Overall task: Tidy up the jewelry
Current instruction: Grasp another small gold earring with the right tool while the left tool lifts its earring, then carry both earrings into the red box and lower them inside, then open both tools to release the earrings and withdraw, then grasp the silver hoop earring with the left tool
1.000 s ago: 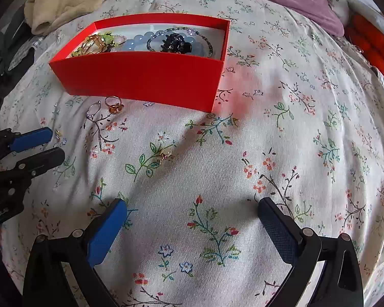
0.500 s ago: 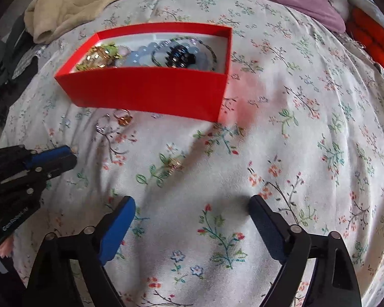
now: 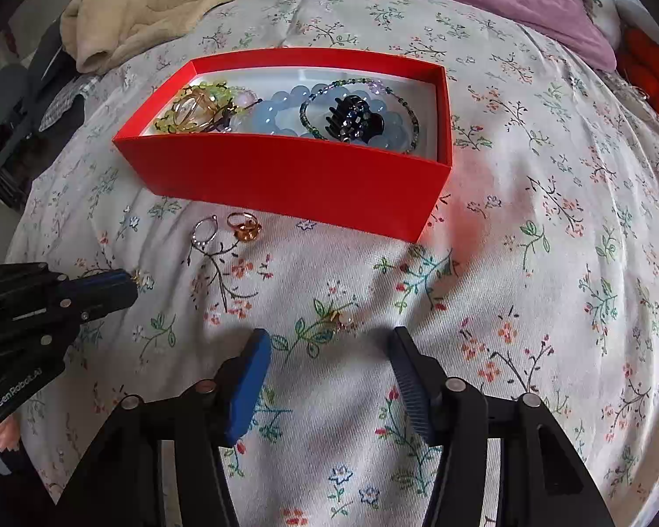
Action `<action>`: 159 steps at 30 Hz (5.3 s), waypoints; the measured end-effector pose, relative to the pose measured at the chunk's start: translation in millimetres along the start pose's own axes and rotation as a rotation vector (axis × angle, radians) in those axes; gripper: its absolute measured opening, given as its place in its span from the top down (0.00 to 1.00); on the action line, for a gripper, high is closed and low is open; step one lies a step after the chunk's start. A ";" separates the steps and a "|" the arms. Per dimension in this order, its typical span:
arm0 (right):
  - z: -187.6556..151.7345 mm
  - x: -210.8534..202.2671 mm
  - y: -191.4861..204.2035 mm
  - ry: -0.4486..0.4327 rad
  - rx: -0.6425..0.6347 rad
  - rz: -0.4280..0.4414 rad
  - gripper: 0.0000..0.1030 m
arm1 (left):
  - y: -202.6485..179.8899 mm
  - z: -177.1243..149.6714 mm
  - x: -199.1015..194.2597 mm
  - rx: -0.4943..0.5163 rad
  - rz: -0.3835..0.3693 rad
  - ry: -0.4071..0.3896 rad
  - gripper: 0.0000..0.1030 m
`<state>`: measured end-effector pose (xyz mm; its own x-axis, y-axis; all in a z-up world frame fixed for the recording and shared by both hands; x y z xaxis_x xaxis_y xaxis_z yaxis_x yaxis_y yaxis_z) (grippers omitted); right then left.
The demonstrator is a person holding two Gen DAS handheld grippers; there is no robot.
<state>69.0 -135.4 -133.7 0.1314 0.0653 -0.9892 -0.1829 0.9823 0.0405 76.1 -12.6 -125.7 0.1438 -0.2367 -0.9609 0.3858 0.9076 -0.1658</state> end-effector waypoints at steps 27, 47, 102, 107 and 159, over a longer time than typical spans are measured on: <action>30.1 -11.2 23.1 0.049 0.043 0.051 0.90 | 18.1 11.8 -28.4 -0.136 -0.059 0.023 0.95; 59.8 -85.5 10.6 -0.099 0.166 0.217 0.90 | -2.7 61.8 -76.3 -0.181 -0.205 -0.103 0.95; 108.2 -82.3 -25.5 -0.176 0.276 0.279 0.52 | -1.3 115.7 -60.9 -0.209 -0.135 -0.170 0.64; 91.3 -91.5 -30.3 -0.177 0.254 0.233 0.34 | -1.3 97.9 -71.0 -0.184 -0.087 -0.171 0.42; 7.6 -43.2 -51.0 0.080 0.271 0.019 0.19 | -29.6 43.2 11.5 -0.018 0.016 -0.016 0.61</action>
<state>80.0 -187.0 -91.9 0.0508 0.0811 -0.9954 0.0836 0.9929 0.0851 105.6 -57.1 -122.3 0.1641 -0.2274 -0.9599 0.3666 0.9174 -0.1547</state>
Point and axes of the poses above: each gripper's, at about its wrist camera, not at the fingertips, and x roughly the way its jaws point, y to its left, z to its top, the point moved 10 cm from there along x, roughly the way its jaws point, and after that the axes turned 15 degrees about y, right-handed, at the moved point
